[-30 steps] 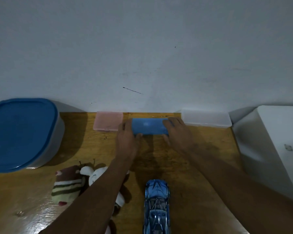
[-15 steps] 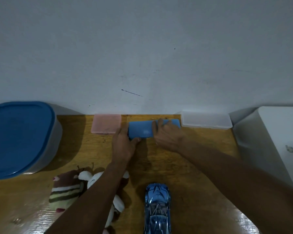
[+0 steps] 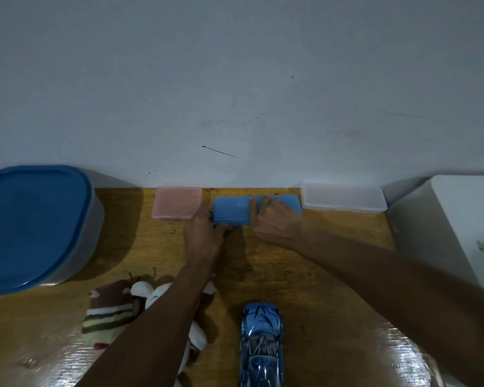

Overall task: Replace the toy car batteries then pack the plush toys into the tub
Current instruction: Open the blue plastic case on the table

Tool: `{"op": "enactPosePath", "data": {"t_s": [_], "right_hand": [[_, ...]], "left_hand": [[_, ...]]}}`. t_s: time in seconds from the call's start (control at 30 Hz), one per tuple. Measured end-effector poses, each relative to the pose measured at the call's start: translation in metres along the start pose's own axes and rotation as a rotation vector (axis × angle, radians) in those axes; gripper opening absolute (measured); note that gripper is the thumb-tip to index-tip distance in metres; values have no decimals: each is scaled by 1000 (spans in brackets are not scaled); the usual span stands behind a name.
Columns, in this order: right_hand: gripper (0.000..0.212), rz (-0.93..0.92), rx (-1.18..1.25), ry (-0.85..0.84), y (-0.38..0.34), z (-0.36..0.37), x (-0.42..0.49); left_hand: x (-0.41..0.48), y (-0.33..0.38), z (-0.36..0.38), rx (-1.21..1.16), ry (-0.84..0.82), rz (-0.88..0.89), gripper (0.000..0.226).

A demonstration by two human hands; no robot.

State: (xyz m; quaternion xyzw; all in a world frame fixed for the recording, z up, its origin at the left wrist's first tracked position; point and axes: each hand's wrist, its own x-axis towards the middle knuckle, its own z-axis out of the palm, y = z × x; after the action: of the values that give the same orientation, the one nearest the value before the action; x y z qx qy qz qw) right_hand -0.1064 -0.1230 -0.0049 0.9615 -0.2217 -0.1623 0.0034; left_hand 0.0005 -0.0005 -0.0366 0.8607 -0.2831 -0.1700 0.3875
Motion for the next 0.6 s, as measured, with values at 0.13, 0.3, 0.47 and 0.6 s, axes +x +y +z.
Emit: {"op": "enactPosePath", "data": {"t_s": [0.13,0.3,0.47,0.6], "right_hand": [[48,-246,-286,122,6,-6,-8],[49,-186,-359,109,9,-6,-14],[35,-199,-210,217,26,3,-9],[32,-118,213,304,34,-9,-13]], "left_hand": [[-2,1,-1,-16,-11,-42,50],[-6,3,0,-15,-20,-60,50],[-13,3,-6,-82,-35,-5,53],[-14,3,-8,-153,-6,-12,43]]}}
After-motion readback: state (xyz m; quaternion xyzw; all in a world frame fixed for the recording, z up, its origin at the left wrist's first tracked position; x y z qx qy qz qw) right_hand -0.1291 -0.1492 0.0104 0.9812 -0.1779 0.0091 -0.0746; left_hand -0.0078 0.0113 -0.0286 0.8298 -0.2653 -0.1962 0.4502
